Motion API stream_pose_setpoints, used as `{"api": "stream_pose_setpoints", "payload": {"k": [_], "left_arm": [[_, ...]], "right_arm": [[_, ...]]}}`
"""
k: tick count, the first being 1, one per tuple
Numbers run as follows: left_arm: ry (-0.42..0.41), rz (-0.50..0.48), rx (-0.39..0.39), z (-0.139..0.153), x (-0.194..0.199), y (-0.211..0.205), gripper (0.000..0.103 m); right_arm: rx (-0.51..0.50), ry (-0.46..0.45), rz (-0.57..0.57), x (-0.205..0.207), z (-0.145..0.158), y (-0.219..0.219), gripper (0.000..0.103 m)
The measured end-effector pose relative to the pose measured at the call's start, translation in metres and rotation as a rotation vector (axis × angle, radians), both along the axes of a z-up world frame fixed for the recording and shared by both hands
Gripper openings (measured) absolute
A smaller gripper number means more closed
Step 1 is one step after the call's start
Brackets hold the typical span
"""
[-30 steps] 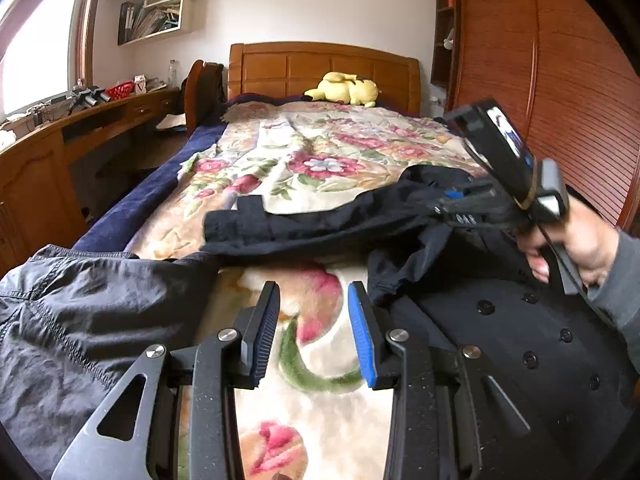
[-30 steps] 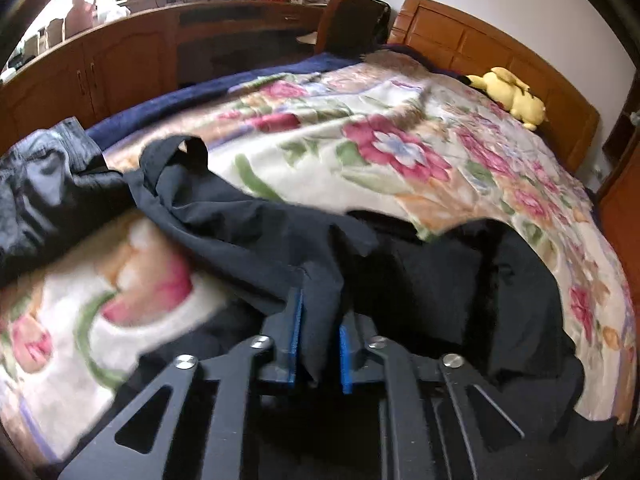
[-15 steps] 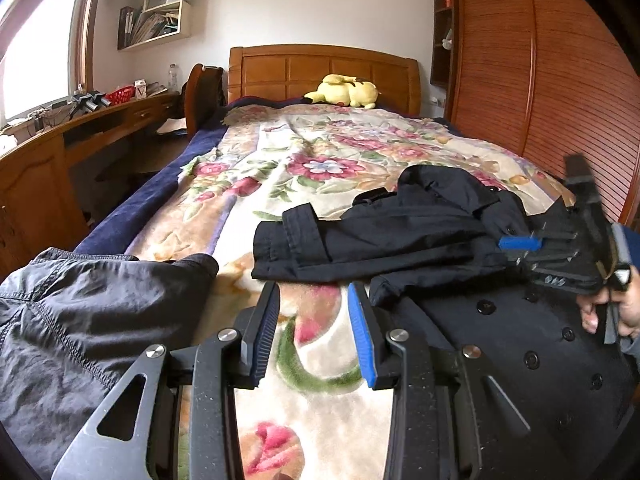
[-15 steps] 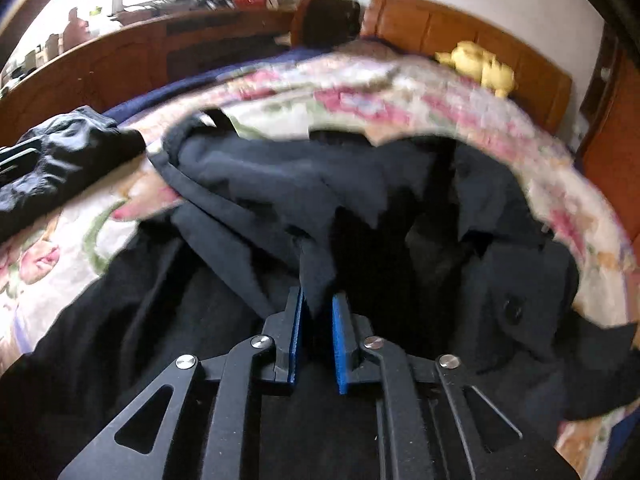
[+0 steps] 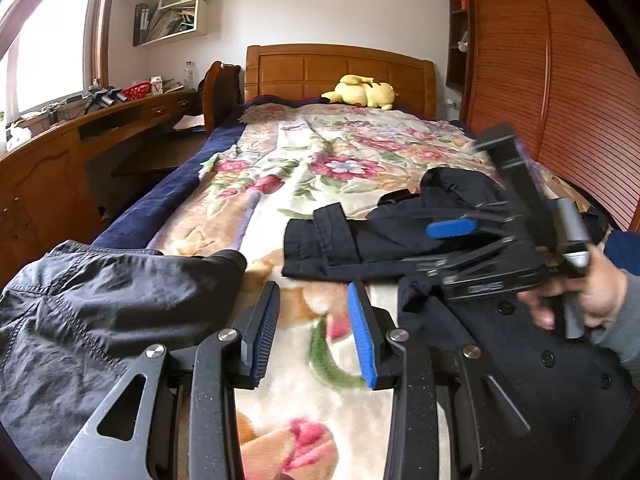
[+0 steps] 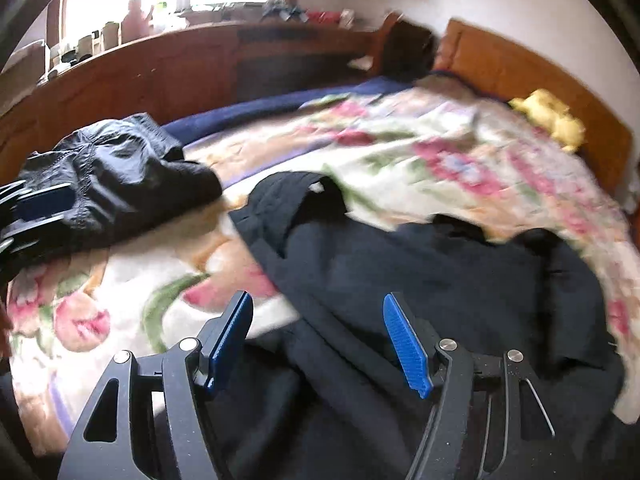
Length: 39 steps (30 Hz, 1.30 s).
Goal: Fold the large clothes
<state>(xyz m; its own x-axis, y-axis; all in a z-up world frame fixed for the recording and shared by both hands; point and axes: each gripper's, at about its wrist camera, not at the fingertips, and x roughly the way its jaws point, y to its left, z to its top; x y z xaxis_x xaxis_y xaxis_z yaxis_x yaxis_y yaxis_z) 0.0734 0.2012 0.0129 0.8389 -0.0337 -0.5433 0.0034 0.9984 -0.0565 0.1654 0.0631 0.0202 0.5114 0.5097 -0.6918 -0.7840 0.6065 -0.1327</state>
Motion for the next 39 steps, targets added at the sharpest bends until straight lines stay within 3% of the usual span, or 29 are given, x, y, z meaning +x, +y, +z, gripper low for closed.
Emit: {"api": "stream_pose_setpoints", "payload": {"k": [8, 14, 15, 16, 17, 18, 20, 24, 31, 35, 37, 39], "left_arm": [[0.003, 0.021, -0.013, -0.003, 0.001, 0.017, 0.036], [0.001, 0.014, -0.004, -0.002, 0.002, 0.013, 0.036], [0.000, 0.011, -0.001, -0.002, 0.002, 0.011, 0.036], [0.000, 0.005, 0.004, -0.002, 0.002, 0.009, 0.036], [0.000, 0.002, 0.010, -0.002, 0.003, 0.007, 0.036], [-0.001, 0.002, 0.016, -0.002, 0.003, 0.006, 0.036], [-0.004, 0.001, 0.013, -0.001, 0.004, 0.004, 0.036], [-0.015, -0.012, 0.017, 0.001, 0.003, -0.004, 0.036], [-0.015, -0.031, 0.033, 0.002, 0.001, -0.021, 0.036], [-0.026, -0.059, 0.033, 0.005, 0.000, -0.032, 0.036], [-0.026, -0.075, 0.038, 0.005, -0.001, -0.040, 0.036], [-0.026, -0.090, 0.044, 0.005, -0.002, -0.047, 0.036]], "right_arm": [[-0.109, 0.046, -0.016, 0.042, -0.033, 0.046, 0.070], [-0.179, 0.020, -0.007, 0.049, -0.044, 0.069, 0.070], [-0.170, 0.023, -0.008, 0.050, -0.044, 0.069, 0.065], [-0.158, 0.021, -0.011, 0.045, -0.041, 0.066, 0.054], [-0.125, 0.019, -0.012, 0.044, -0.036, 0.061, 0.015], [-0.066, 0.035, -0.019, 0.043, -0.028, 0.050, 0.008], [0.034, 0.034, -0.027, 0.041, -0.011, 0.028, 0.007], [0.141, -0.050, -0.065, 0.018, 0.023, -0.018, 0.007], [0.311, -0.141, -0.231, -0.040, 0.059, -0.122, 0.007], [0.330, -0.168, -0.383, -0.067, 0.049, -0.183, 0.007], [0.294, -0.168, -0.450, -0.080, 0.036, -0.206, 0.013], [0.229, -0.177, -0.502, -0.094, 0.022, -0.224, 0.027]]}}
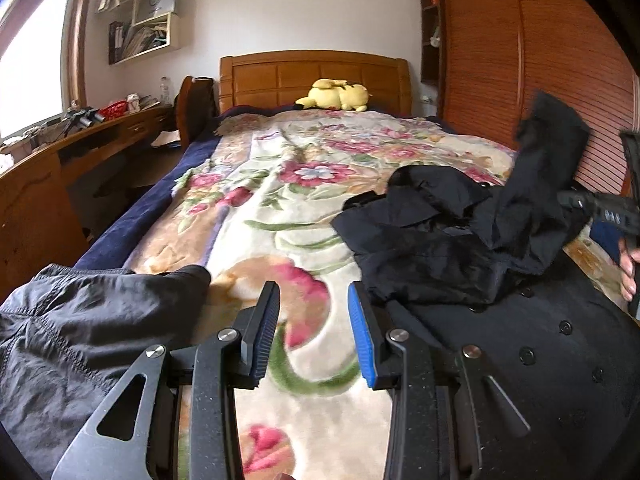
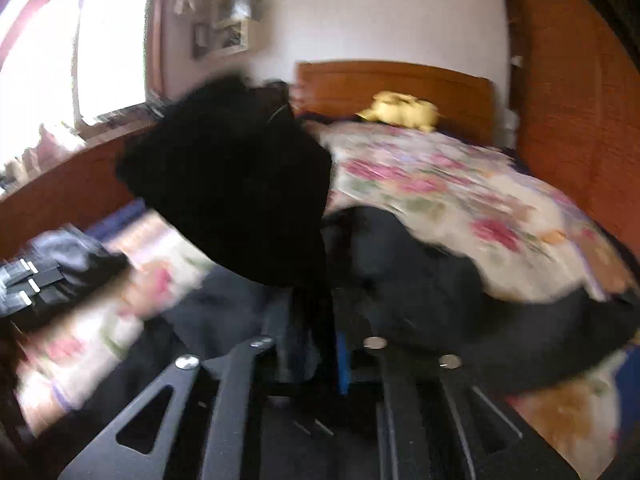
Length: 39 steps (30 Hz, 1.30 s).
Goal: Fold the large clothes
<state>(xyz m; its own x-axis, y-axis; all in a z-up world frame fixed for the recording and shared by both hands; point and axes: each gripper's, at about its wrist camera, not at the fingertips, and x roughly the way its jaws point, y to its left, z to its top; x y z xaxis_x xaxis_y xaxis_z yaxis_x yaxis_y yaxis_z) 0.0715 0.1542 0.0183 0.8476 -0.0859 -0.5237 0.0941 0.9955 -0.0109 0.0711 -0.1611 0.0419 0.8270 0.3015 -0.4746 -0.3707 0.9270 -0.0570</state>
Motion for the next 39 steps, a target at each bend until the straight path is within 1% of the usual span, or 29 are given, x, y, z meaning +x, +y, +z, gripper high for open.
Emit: {"api": "stream_pose_setpoints", "payload": {"k": [1, 2, 3, 5, 6, 12, 15, 18, 19, 20, 21, 23, 24, 25, 30, 34, 37, 39], "left_arm": [[0.000, -0.006, 0.001, 0.000, -0.001, -0.002, 0.036], [0.000, -0.014, 0.003, 0.001, -0.001, -0.006, 0.036], [0.001, -0.021, 0.007, 0.001, -0.002, -0.010, 0.036], [0.001, -0.030, 0.012, 0.001, -0.003, -0.015, 0.036], [0.000, -0.038, 0.014, 0.002, -0.004, -0.019, 0.036], [-0.006, -0.080, 0.016, 0.005, -0.009, -0.037, 0.036], [-0.009, -0.107, 0.009, 0.008, -0.010, -0.047, 0.036], [-0.019, -0.126, 0.010, 0.012, -0.012, -0.060, 0.036], [-0.024, -0.132, 0.010, 0.014, -0.013, -0.065, 0.036], [-0.027, -0.143, 0.005, 0.015, -0.014, -0.071, 0.036], [-0.027, -0.151, 0.002, 0.016, -0.015, -0.073, 0.036], [-0.031, -0.169, 0.001, 0.019, -0.017, -0.086, 0.036], [-0.034, -0.172, 0.005, 0.020, -0.018, -0.092, 0.036], [-0.035, -0.175, 0.008, 0.020, -0.019, -0.097, 0.036], [-0.043, -0.194, 0.009, 0.022, -0.022, -0.121, 0.036], [-0.050, -0.200, -0.008, 0.021, -0.024, -0.138, 0.036], [-0.062, -0.196, -0.013, 0.020, -0.021, -0.149, 0.036], [-0.065, -0.199, -0.014, 0.018, -0.018, -0.156, 0.036]], "right_arm": [[-0.008, 0.014, -0.016, -0.007, -0.007, -0.008, 0.031], [-0.008, 0.032, -0.031, -0.014, -0.013, -0.016, 0.042], [0.000, 0.049, -0.049, -0.021, -0.019, -0.025, 0.050], [0.023, 0.079, -0.078, -0.034, -0.027, -0.040, 0.056], [0.026, 0.088, -0.097, -0.042, -0.033, -0.048, 0.057], [0.021, 0.150, -0.152, -0.079, -0.055, -0.073, 0.059], [0.004, 0.159, -0.179, -0.096, -0.055, -0.087, 0.059], [-0.031, 0.143, -0.194, -0.110, -0.049, -0.090, 0.059], [-0.039, 0.136, -0.193, -0.113, -0.043, -0.085, 0.059], [-0.044, 0.130, -0.188, -0.114, -0.038, -0.079, 0.059], [-0.047, 0.125, -0.178, -0.117, -0.037, -0.081, 0.059], [-0.048, 0.111, -0.153, -0.120, -0.025, -0.081, 0.059], [-0.046, 0.103, -0.140, -0.124, -0.025, -0.081, 0.059], [-0.041, 0.098, -0.129, -0.115, -0.022, -0.084, 0.059], [-0.033, 0.083, -0.105, -0.110, -0.026, -0.099, 0.059], [-0.024, 0.075, -0.113, -0.092, -0.027, -0.109, 0.059], [0.003, 0.075, -0.132, -0.081, -0.025, -0.126, 0.059], [0.003, 0.068, -0.150, -0.073, -0.023, -0.138, 0.059]]}}
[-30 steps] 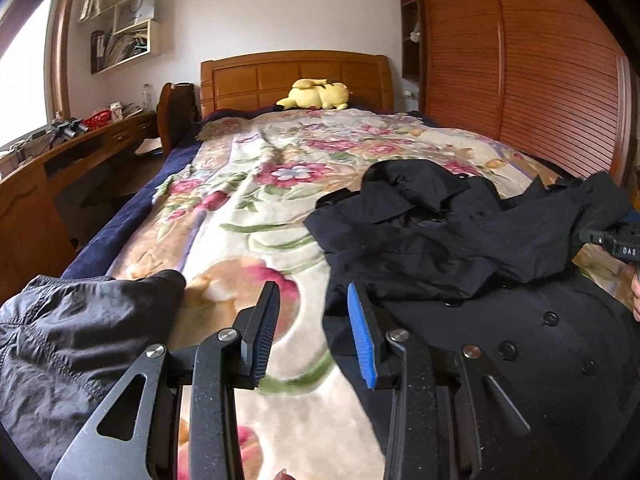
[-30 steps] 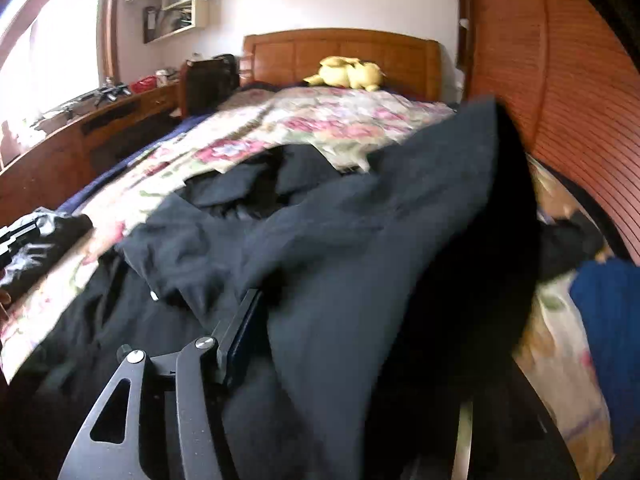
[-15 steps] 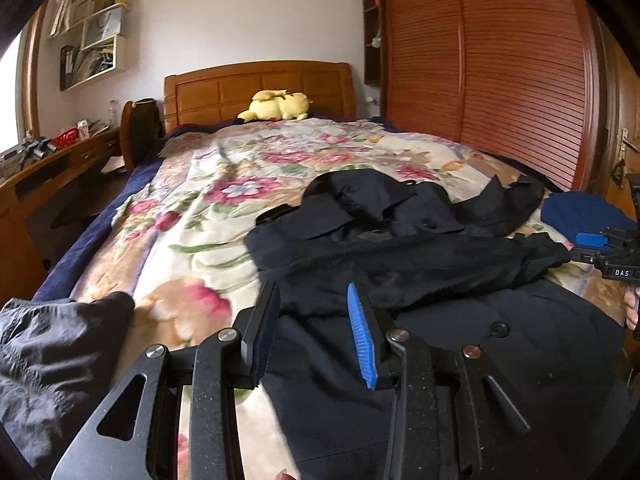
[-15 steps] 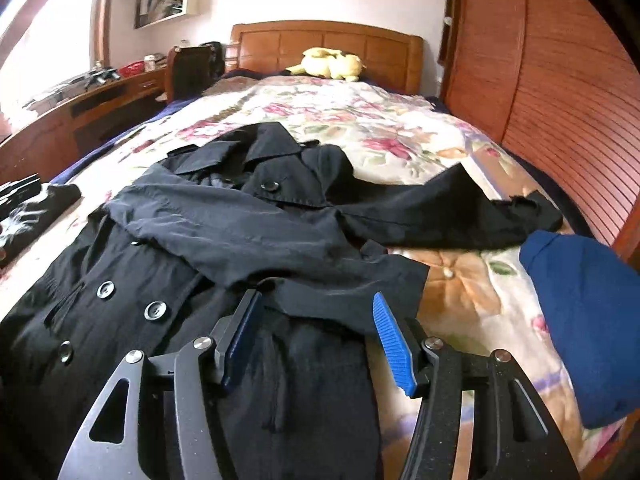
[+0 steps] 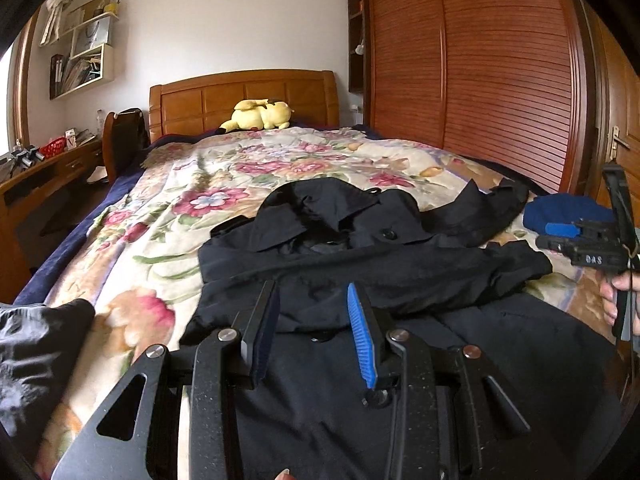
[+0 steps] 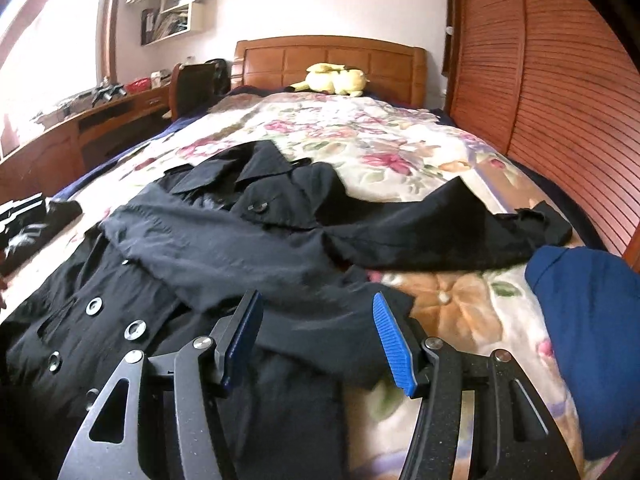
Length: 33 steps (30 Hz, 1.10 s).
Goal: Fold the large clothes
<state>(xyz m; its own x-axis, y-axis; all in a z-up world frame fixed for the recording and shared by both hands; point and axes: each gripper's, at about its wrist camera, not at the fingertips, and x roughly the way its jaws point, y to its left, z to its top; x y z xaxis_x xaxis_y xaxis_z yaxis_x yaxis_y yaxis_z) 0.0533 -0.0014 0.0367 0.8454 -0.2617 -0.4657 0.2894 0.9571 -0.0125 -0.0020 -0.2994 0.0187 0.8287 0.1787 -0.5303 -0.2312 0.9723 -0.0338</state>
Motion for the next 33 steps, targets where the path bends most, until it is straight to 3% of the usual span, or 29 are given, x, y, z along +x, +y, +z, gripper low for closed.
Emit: {"api": "stream_pose_setpoints", "payload": {"k": [4, 6, 11, 21, 33], "left_arm": [[-0.009, -0.008, -0.005, -0.005, 0.004, -0.013, 0.036], [-0.013, -0.005, -0.004, -0.008, 0.006, -0.018, 0.036], [-0.002, -0.006, 0.010, -0.017, 0.013, -0.027, 0.036], [0.021, 0.007, 0.020, -0.032, 0.023, -0.031, 0.036], [0.056, 0.012, 0.013, -0.045, 0.027, -0.026, 0.036]], "right_arm": [[0.024, -0.001, -0.035, 0.019, 0.002, -0.030, 0.060], [0.043, 0.012, -0.048, 0.033, 0.001, -0.046, 0.071], [0.072, 0.052, -0.130, 0.072, -0.006, -0.082, 0.077], [0.173, 0.183, -0.280, 0.164, -0.048, -0.125, 0.077], [0.211, 0.260, -0.401, 0.229, -0.073, -0.135, 0.077]]}}
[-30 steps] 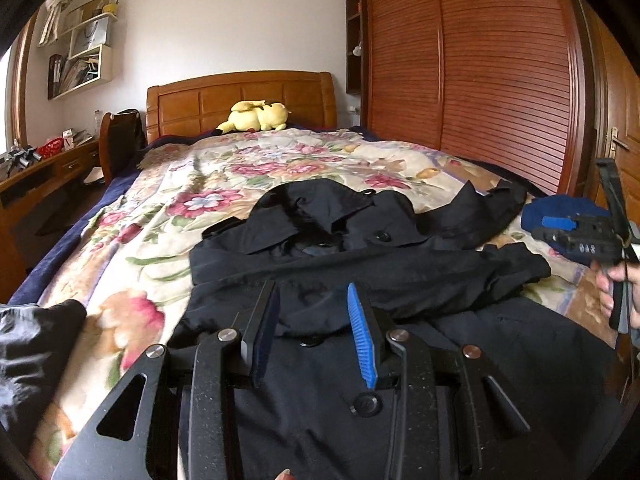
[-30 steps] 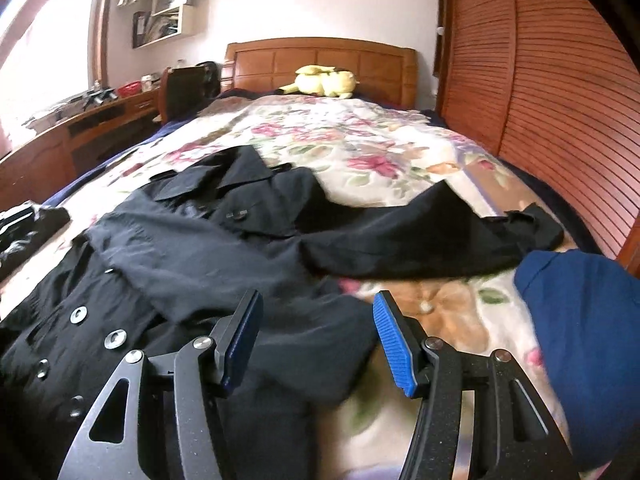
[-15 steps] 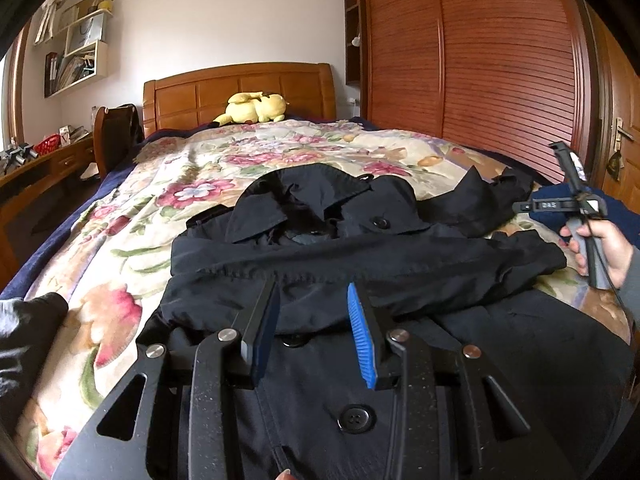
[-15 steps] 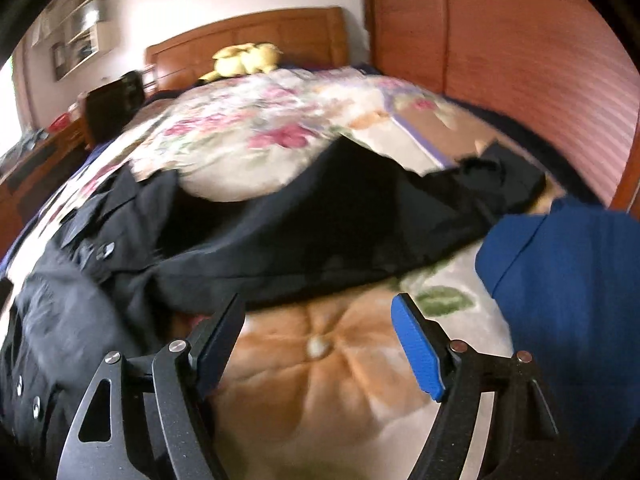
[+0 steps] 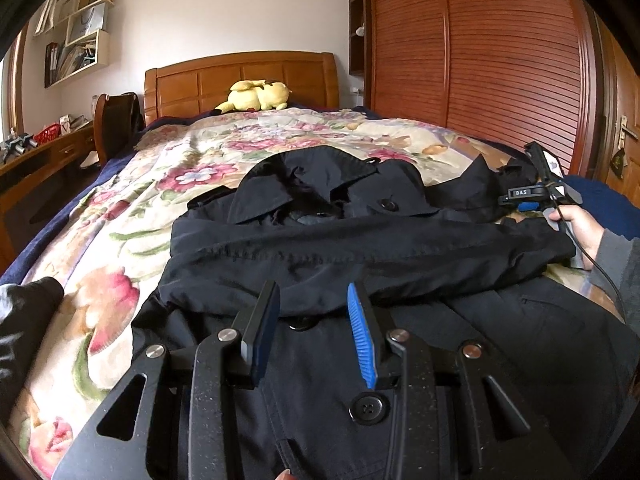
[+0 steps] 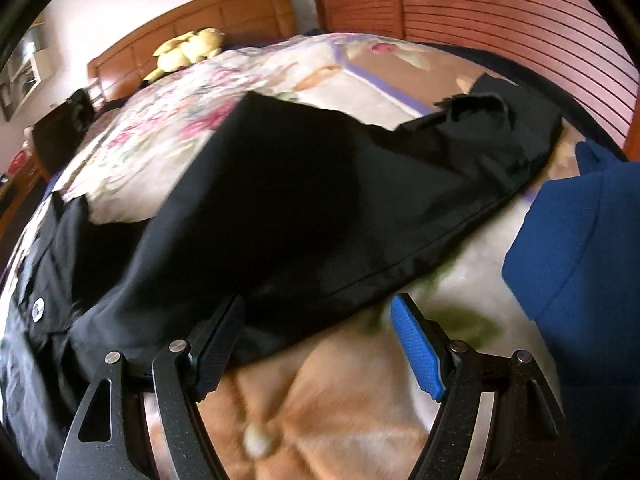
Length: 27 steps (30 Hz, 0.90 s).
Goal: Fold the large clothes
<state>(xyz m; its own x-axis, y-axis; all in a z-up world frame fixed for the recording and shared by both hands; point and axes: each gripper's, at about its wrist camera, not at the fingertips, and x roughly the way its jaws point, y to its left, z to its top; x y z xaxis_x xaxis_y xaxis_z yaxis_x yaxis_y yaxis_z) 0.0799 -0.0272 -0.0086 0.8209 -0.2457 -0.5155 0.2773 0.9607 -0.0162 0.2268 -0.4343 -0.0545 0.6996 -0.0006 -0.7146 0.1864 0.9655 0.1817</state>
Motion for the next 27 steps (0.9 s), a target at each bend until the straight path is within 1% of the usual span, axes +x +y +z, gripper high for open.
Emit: {"api": "stream_pose_setpoints", "payload": {"k": [3, 8, 10, 11, 12, 13, 14, 16, 17, 19, 22, 24, 27], "left_arm": [[0.008, -0.002, 0.002, -0.002, 0.000, 0.000, 0.036], [0.010, -0.002, 0.005, -0.002, 0.001, 0.000, 0.036], [0.009, -0.001, 0.006, -0.003, 0.001, 0.000, 0.036], [0.010, 0.000, 0.007, -0.003, 0.001, -0.001, 0.036], [0.010, -0.001, 0.007, -0.003, 0.000, 0.000, 0.036], [0.010, -0.001, 0.007, -0.003, 0.000, 0.000, 0.036], [0.011, 0.000, 0.009, -0.003, 0.000, 0.000, 0.036], [0.010, 0.001, 0.008, -0.003, 0.000, 0.001, 0.036], [0.010, 0.001, 0.007, -0.003, 0.000, 0.002, 0.036], [0.011, 0.002, 0.006, -0.003, 0.000, 0.003, 0.036], [0.005, 0.001, 0.014, -0.001, -0.002, 0.004, 0.036], [-0.009, 0.002, 0.021, 0.002, -0.004, 0.005, 0.036], [-0.027, 0.009, 0.030, 0.007, -0.008, 0.008, 0.036]], "right_arm": [[0.005, 0.009, -0.032, 0.010, -0.003, -0.004, 0.077], [-0.018, 0.024, -0.042, 0.018, -0.005, 0.001, 0.077], [-0.030, 0.027, -0.031, 0.018, -0.005, 0.004, 0.067], [-0.043, 0.029, -0.030, 0.018, -0.006, 0.005, 0.057], [-0.052, 0.031, -0.028, 0.020, -0.006, 0.005, 0.045], [-0.051, 0.033, -0.020, 0.020, -0.006, 0.005, 0.038], [-0.051, 0.033, -0.011, 0.018, -0.006, 0.006, 0.028], [-0.070, 0.033, 0.008, 0.019, -0.005, 0.009, 0.016], [-0.075, 0.028, 0.024, 0.019, -0.004, 0.011, 0.006], [-0.099, 0.006, 0.041, 0.016, 0.000, 0.016, 0.004], [-0.116, -0.062, 0.065, 0.005, 0.016, 0.023, 0.003], [-0.117, -0.123, 0.080, -0.006, 0.035, 0.028, 0.003], [-0.131, -0.217, 0.137, -0.028, 0.069, 0.043, 0.003]]}}
